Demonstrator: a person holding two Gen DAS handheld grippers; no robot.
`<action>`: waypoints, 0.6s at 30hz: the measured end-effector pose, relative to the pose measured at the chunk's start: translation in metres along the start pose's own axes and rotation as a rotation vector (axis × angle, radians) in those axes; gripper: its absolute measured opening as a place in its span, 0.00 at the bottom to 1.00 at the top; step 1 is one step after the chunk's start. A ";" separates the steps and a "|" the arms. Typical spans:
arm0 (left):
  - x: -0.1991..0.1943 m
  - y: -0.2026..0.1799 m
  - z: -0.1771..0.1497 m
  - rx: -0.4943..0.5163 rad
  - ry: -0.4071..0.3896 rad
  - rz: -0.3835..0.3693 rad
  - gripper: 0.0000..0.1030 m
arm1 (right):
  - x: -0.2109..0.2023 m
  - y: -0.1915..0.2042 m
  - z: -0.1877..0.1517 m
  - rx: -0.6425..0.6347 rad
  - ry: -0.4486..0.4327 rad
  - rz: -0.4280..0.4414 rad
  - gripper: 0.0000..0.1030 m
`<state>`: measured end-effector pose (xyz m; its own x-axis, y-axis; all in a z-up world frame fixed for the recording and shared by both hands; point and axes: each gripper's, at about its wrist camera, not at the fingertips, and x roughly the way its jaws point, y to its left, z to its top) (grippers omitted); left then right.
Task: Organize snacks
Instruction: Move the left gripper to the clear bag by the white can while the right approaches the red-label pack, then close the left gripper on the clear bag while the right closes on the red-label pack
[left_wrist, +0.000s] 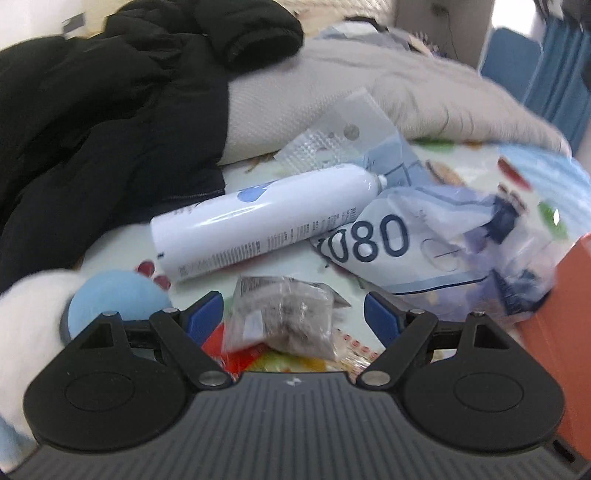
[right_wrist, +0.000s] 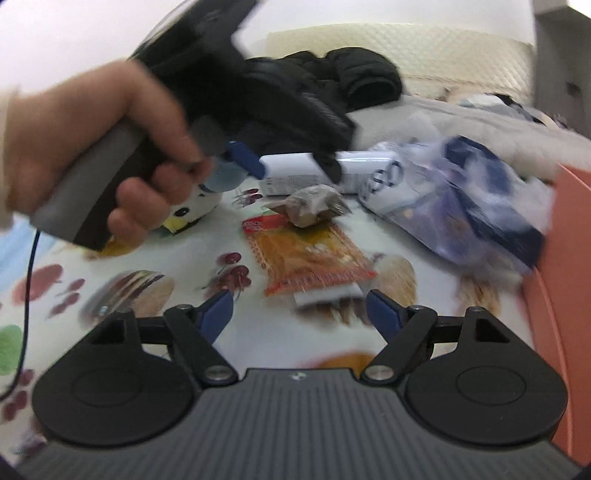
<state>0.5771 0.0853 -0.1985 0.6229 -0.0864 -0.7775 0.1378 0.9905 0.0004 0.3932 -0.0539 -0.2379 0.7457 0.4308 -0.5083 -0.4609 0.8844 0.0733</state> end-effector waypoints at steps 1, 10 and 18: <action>0.006 -0.003 0.000 0.037 0.007 0.016 0.83 | 0.007 0.002 0.002 -0.019 -0.001 0.007 0.78; 0.036 -0.003 -0.004 0.123 0.060 0.018 0.68 | 0.053 0.017 0.013 -0.133 0.073 -0.005 0.73; 0.018 0.000 -0.010 0.074 0.053 0.007 0.54 | 0.047 0.022 0.010 -0.183 0.084 -0.084 0.36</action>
<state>0.5808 0.0848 -0.2190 0.5824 -0.0720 -0.8097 0.1915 0.9802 0.0506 0.4230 -0.0128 -0.2513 0.7458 0.3339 -0.5764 -0.4844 0.8658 -0.1253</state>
